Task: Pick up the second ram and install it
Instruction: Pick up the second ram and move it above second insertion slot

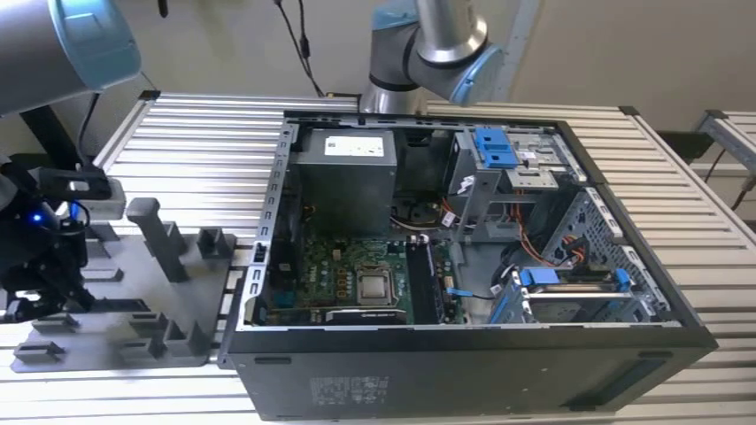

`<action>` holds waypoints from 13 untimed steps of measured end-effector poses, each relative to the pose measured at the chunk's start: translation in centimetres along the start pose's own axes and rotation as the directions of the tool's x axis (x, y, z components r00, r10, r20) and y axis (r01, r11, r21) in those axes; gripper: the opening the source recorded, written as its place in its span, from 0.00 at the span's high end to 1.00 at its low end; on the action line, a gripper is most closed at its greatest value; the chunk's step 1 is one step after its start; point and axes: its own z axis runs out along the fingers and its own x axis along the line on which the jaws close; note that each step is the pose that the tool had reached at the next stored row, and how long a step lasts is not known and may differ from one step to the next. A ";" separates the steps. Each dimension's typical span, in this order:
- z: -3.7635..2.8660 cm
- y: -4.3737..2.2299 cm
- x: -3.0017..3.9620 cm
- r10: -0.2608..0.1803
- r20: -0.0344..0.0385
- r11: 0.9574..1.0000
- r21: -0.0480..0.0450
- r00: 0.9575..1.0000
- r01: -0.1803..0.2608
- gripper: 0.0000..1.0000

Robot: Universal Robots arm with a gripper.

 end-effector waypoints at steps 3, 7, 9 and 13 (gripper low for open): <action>-0.26 0.00 -0.01 0.003 0.000 1.000 0.000 1.000 -0.003 0.86; -0.70 0.00 -0.02 0.006 0.000 1.000 0.000 1.000 -0.006 0.86; -0.84 0.00 -0.03 0.007 0.000 1.000 0.000 1.000 -0.007 0.86; -1.08 0.01 -0.03 0.009 0.000 1.000 0.000 1.000 -0.009 0.86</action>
